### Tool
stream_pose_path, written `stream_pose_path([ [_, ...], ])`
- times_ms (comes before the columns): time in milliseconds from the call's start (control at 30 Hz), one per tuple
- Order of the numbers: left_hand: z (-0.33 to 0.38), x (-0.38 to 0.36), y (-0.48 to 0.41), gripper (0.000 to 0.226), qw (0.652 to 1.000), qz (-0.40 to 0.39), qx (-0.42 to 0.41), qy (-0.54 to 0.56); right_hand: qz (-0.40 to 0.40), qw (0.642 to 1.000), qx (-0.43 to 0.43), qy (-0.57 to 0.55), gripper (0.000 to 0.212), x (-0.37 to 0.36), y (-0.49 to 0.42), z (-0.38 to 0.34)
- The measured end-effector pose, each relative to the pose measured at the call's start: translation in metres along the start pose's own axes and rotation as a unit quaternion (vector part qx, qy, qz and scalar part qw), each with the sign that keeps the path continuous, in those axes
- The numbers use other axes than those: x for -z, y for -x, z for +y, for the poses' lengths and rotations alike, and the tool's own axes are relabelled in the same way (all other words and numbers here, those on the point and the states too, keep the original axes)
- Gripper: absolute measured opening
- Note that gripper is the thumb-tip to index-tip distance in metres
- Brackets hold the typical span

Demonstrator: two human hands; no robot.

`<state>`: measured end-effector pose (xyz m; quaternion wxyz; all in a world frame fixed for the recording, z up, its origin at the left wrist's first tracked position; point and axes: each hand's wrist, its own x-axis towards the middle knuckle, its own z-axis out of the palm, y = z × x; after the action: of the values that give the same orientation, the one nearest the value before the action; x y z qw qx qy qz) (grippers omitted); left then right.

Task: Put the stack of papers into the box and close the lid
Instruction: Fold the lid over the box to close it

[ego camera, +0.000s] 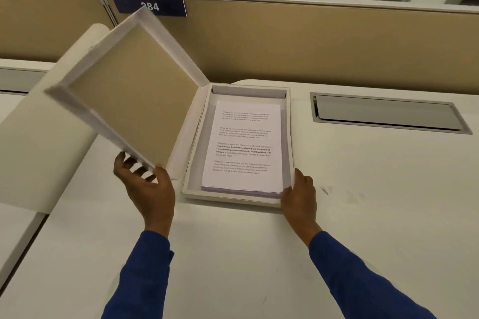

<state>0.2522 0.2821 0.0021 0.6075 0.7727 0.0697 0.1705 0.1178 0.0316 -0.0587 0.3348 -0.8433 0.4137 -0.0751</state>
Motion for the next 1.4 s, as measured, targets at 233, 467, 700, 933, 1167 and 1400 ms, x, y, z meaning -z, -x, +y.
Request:
stream_pose_path([
  [233, 0.018, -0.019, 0.022, 0.067, 0.952, -0.113, -0.228, -0.172, 0.003, 0.992, -0.028, -0.123, 0.064, 0.03, -0.002, -0.005],
  [467, 0.007, -0.036, 0.046, 0.07, 0.854, -0.151, -0.399, -0.297, -0.06, 0.921, -0.104, -0.372, 0.053, 0.088, -0.018, -0.044],
  [700, -0.009, -0.033, 0.059, 0.066, 0.847, -0.238, -0.353, -0.317, -0.101, 0.952, -0.087, -0.276, 0.052, 0.083, -0.018, -0.033],
  [933, -0.011, -0.036, 0.037, 0.078, 0.959, -0.181, 0.123, -0.179, -0.102, 0.984, -0.003, -0.143, 0.056, 0.064, -0.009, -0.012],
  [1167, -0.009, -0.029, 0.036, 0.054, 0.961, -0.188, 0.124, -0.161, -0.121, 0.986, 0.033, -0.113, 0.059, 0.057, 0.002, -0.002],
  [1400, -0.017, -0.016, 0.045, 0.055, 0.963, -0.177, 0.104, -0.173, -0.128, 0.985, 0.041, -0.104, 0.063, 0.049, 0.019, 0.013],
])
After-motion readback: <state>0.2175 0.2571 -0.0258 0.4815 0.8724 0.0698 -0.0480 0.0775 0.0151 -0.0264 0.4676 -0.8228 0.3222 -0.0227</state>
